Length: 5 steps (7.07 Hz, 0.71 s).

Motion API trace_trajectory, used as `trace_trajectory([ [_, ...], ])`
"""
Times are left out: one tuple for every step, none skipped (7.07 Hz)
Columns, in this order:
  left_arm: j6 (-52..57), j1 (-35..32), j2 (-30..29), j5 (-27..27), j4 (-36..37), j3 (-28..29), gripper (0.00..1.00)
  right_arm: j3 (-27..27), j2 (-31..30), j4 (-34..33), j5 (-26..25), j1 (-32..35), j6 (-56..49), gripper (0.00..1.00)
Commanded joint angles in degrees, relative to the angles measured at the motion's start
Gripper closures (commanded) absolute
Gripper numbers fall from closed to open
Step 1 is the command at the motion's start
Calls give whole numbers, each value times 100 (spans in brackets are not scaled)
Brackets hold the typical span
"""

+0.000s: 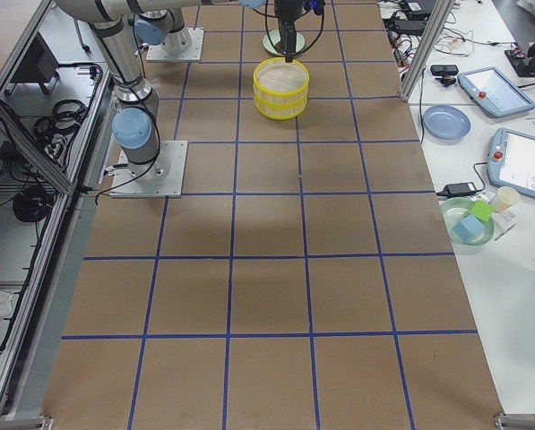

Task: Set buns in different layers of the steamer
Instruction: 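Carry the brown bun over the steamer with left gripper while right gripper rises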

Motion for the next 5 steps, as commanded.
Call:
trace_trajectory([
  [-621, -499, -398, 33, 630, 2, 100, 546, -387, -205, 77, -195, -146, 4],
  [-597, -527, -504, 59, 616, -7, 81, 733, -485, -600, 51, -195, -94, 0],
  [-597, -536, -557, 51, 624, -25, 8, 648, -434, -613, 95, -308, -146, 0],
  [-580, -527, -592, 7, 642, -7, 0, 395, -329, -596, 112, -413, -164, 0],
  [-545, -527, -584, -2, 642, 1, 0, 279, -197, -570, 113, -475, -190, 0],
])
